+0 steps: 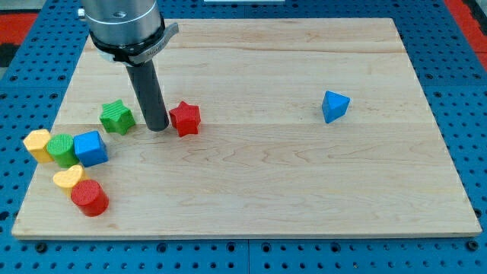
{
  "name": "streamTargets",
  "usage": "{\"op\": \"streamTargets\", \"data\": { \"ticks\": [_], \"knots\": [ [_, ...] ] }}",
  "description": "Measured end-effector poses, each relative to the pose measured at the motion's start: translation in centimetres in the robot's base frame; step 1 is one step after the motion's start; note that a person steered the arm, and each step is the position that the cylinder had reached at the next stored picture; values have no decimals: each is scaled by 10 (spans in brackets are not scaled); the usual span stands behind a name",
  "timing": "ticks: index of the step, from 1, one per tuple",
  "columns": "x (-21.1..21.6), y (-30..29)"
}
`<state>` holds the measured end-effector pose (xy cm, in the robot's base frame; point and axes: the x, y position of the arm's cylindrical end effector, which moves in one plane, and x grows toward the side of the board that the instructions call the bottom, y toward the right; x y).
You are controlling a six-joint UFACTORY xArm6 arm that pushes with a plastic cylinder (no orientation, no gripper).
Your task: Move the red star towards blue triangle
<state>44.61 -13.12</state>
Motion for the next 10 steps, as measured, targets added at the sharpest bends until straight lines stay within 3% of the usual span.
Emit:
{"op": "streamTargets", "data": {
  "ticks": [3,6,8,10],
  "knots": [
    [0,44],
    [-57,55],
    [-58,57],
    [-43,112]
  ]
}}
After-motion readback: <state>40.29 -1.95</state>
